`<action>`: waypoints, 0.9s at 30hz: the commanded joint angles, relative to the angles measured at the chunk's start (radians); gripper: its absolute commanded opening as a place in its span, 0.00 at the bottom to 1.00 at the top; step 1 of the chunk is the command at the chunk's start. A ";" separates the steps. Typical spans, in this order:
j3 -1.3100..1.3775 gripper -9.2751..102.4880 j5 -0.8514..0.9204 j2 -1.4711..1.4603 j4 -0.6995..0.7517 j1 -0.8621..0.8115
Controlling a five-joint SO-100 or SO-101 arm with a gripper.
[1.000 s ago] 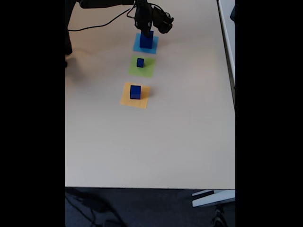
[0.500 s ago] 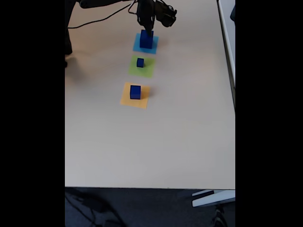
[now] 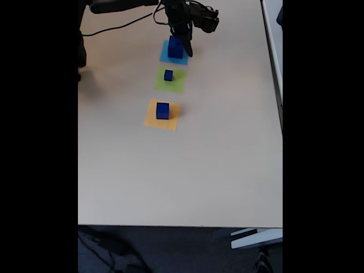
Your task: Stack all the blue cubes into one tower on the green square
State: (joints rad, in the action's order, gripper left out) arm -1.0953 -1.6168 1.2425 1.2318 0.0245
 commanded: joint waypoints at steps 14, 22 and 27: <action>-0.489 0.39 -0.006 0.198 -0.324 -0.080; -0.525 0.39 -0.075 0.189 -0.322 -0.052; -0.546 0.38 -0.107 0.179 -0.322 -0.038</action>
State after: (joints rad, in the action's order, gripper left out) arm -1.6429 -1.7089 1.3606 0.9219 -0.0276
